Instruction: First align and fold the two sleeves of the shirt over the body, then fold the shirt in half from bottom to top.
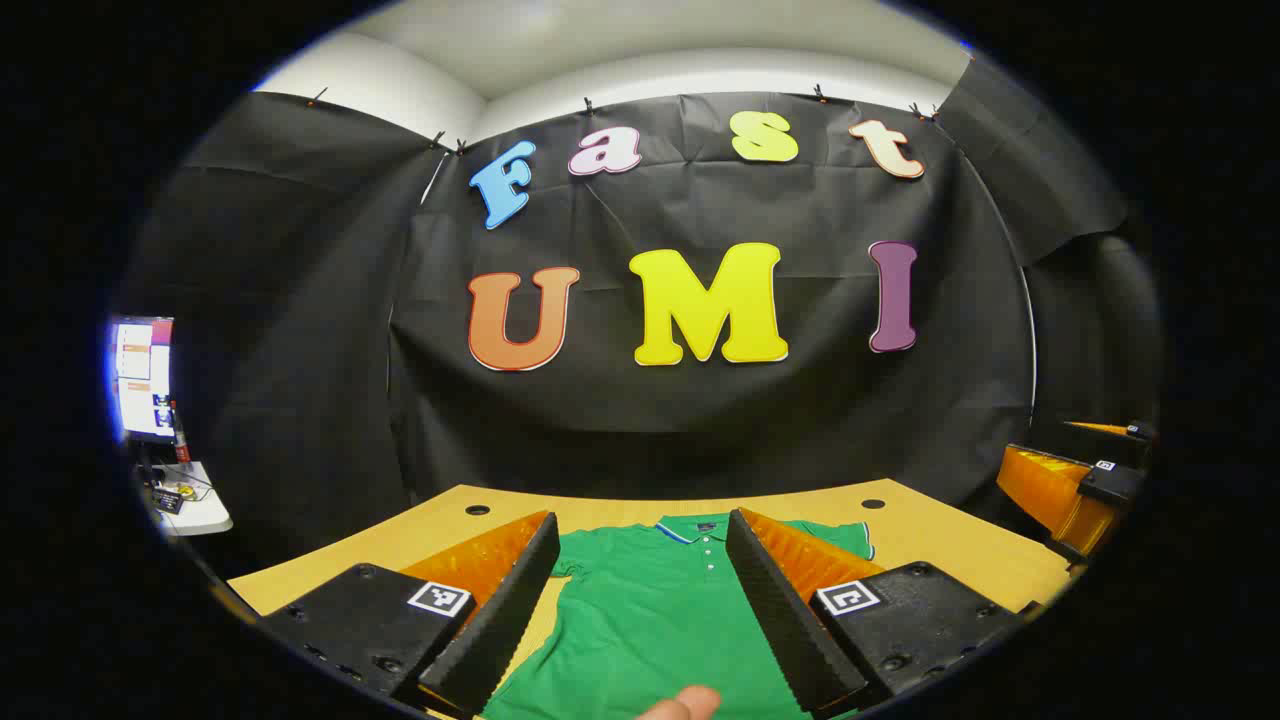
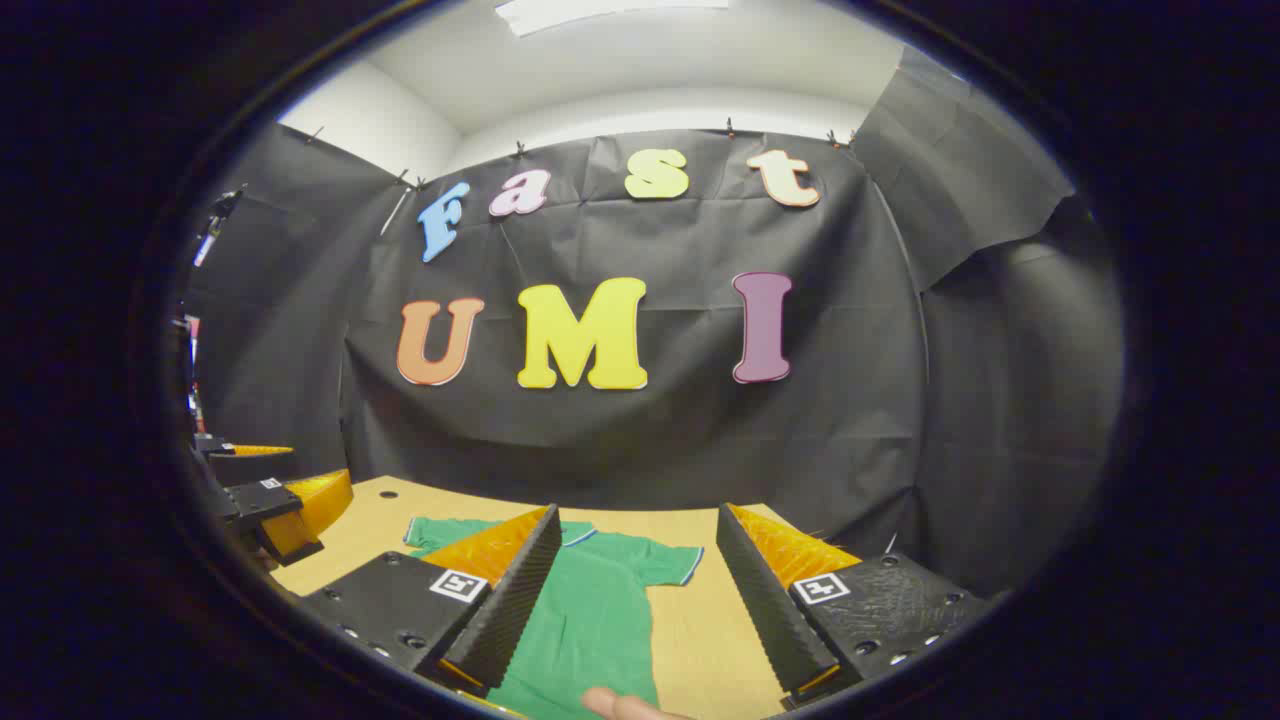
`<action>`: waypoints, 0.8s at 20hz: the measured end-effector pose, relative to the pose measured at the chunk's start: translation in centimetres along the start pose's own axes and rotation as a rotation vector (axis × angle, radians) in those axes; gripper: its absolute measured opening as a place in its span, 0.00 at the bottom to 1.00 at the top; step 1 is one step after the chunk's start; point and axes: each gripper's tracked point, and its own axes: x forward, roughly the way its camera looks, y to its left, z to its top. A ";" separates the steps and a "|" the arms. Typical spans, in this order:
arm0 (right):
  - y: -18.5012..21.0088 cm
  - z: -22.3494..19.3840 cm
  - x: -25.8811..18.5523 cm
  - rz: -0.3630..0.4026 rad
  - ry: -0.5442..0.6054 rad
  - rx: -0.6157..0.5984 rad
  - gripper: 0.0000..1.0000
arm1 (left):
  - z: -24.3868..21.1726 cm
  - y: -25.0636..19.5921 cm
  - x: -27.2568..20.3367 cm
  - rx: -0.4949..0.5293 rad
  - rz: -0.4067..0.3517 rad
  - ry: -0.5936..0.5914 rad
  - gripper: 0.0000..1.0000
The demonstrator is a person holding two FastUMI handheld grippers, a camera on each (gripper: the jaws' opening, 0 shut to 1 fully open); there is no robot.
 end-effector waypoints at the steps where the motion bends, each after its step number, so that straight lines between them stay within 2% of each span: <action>1: -0.2 -0.1 0.1 -0.012 0.003 -0.008 0.95 | -0.1 -0.2 0.1 0.001 -0.008 0.004 1.00; 4: -0.8 -0.1 0.2 -0.028 0.008 -0.012 0.95 | -0.1 -0.2 0.0 0.006 -0.006 0.004 1.00; 16: -0.6 -1.4 -0.4 0.016 0.033 -0.049 0.95 | -1.6 -0.1 0.7 0.023 0.011 0.046 1.00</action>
